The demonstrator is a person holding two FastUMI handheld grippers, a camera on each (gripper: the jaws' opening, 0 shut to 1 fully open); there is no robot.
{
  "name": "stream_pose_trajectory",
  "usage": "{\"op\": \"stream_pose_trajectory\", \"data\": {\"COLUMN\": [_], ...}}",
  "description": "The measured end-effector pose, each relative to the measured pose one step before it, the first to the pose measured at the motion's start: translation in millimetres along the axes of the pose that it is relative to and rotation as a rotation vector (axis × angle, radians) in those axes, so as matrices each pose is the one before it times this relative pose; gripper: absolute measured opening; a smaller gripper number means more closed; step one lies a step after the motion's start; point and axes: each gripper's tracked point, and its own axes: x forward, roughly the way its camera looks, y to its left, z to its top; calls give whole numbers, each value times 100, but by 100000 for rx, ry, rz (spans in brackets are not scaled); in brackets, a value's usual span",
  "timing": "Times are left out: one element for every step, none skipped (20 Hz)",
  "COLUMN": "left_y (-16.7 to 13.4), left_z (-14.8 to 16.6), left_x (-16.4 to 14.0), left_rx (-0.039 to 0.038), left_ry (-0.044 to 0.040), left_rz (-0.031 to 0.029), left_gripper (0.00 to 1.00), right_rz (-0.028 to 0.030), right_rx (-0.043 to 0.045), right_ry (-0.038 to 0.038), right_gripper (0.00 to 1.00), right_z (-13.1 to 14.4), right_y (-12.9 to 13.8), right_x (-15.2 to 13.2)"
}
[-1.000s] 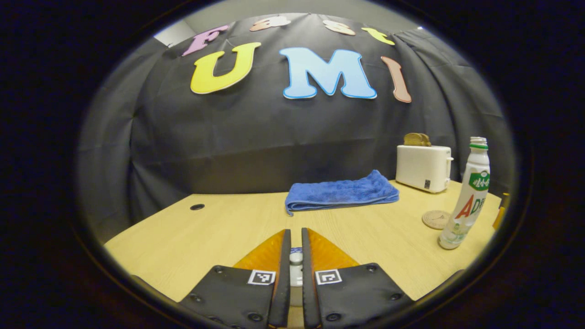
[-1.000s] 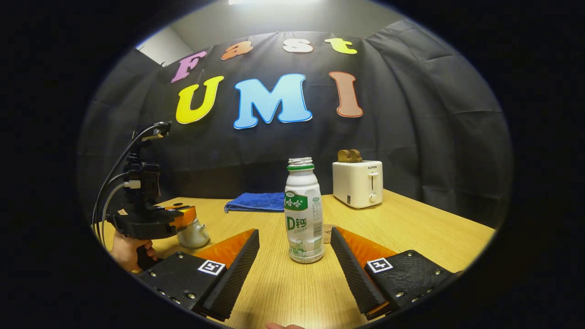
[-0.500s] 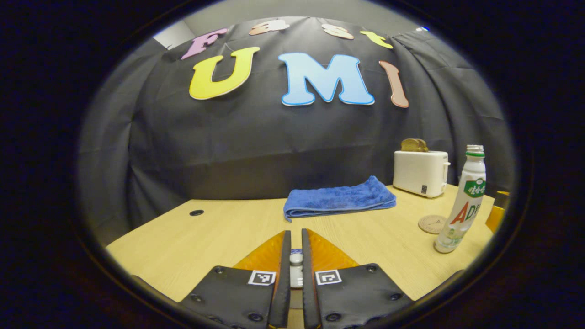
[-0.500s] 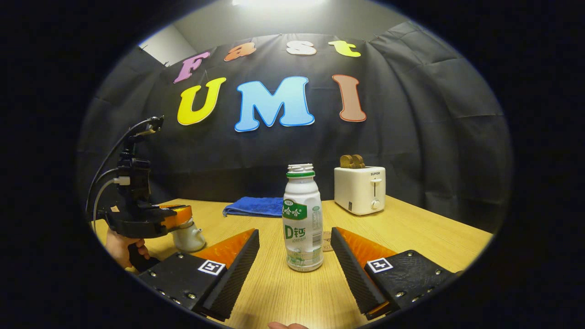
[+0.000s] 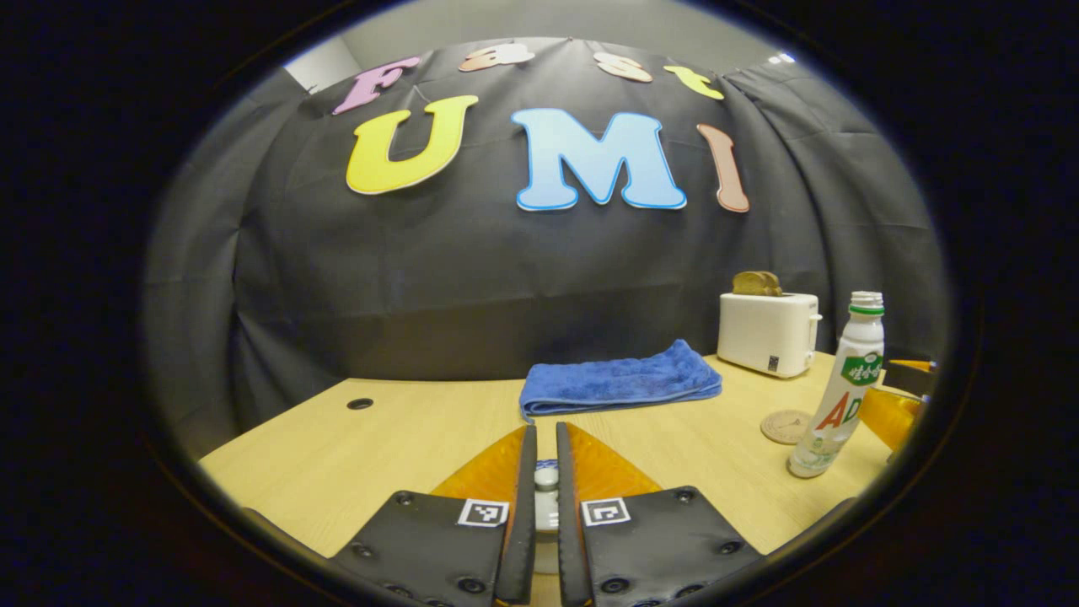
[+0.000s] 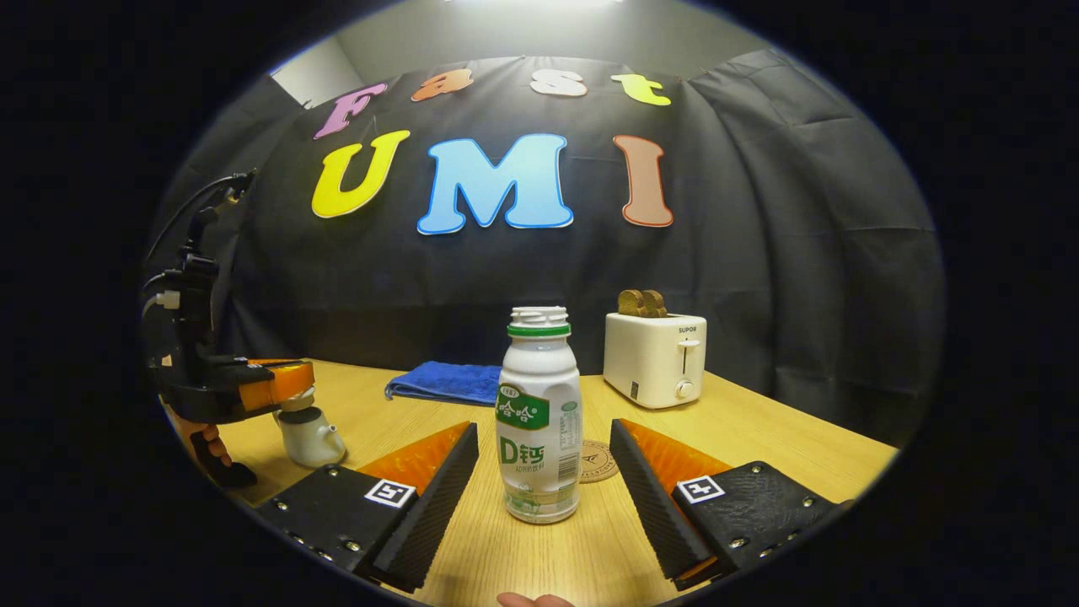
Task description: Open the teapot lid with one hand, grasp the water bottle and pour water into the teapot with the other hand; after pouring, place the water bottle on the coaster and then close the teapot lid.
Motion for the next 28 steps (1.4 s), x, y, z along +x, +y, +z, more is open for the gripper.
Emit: {"op": "stream_pose_trajectory", "data": {"left_y": [-39, -119, -77, -150, -87, -92, -193, -98, -50, -22, -49, 6, 57, 94, 190, 161, 200, 180, 152, 39, 26, 85, 203, 86, 107, 117, 257, 240], "left_z": [50, 204, 172, 345, 167, 333, 131, 140, -48, 66, 11, 270, 86, 278, 191, 383, 55, 148, 9, 235, 199, 276, 124, 345, 170, 205, 116, 155], "left_x": [-58, -32, -131, -62, -83, -107, -152, -76, -63, 51, -59, -77, -93, -224, -91, -97, -119, -194, -135, -168, -142, -306, -120, -211, -318, -260, -248, -174], "left_rx": [-83, -99, -7, 142, 260, -52, -276, -196, 18, -77, -244, -308, -185, -142, -159, 18, 55, -163, -396, -546, -368, 59, 161, -59, -301, -335, -516, -709], "left_ry": [-367, -250, -463, -377, -482, -601, -424, -164, 121, 29, -6, -335, -413, -430, -568, -499, -329, -158, -137, -106, -241, -363, -262, -397, -396, -410, -294, -399], "left_rz": [-75, -408, -340, -454, -187, -354, -459, -317, -239, -39, -288, -38, -122, 128, 106, 246, 289, 141, 11, -64, -40, 226, 49, 101, 12, 151, 227, 149], "left_gripper": [22, 22, 22, 22, 22, 22, 22, 22, 22, 17, 17, 22, 22, 22, 22, 22, 22, 22, 22, 22, 22, 22, 22, 22, 22, 22, 22, 22], "right_rz": [-385, -554, -160, 271, 328, -529, -178, 186, -247, -297, 280, -930, -1215, -253, -47, -315, -860, 676, 384, 429, 498, 817, 731, 992, 1308, 1421, 1167, 532], "right_rx": [501, -499, -864, -656, -703, -207, 51, -318, -847, -1106, -394, -456, -867, -1069, 318, 952, 197, -1445, -1552, -1687, -1839, -1972, -2641, -2721, -2671, -1824, -1315, -648], "right_ry": [339, 330, 640, 1100, 1203, 1284, 1140, 913, 591, 1128, 344, -511, -55, 725, -731, -1049, 40, -27, 101, -130, -565, -1288, -995, -1157, -618, -425, -546, -549], "right_gripper": [97, 97, 97, 97, 97, 97, 97, 97, 97, 97, 97, 97, 97, 97, 97, 96, 78, 75, 74, 74, 73, 73, 73, 74, 74, 73, 73, 73], "right_z": [-121, -51, -149, -180, -344, -310, -321, -203, -280, -272, -49, 382, -182, -164, 96, 343, -316, 81, 200, 129, 229, 537, 580, 575, 363, 320, 313, 277], "right_y": [-89, -92, 45, 177, 143, 33, 133, 180, 100, 19, 133, -72, -312, -59, -100, -205, -187, -41, 69, 38, -83, 171, 281, 326, 429, 494, 368, 277], "right_x": [345, 396, 410, 432, 496, 399, 382, 425, 418, 407, 412, 253, 425, 155, 97, 72, 363, 176, -503, 6, -52, -79, 17, -7, -205, -162, -95, -93]}}
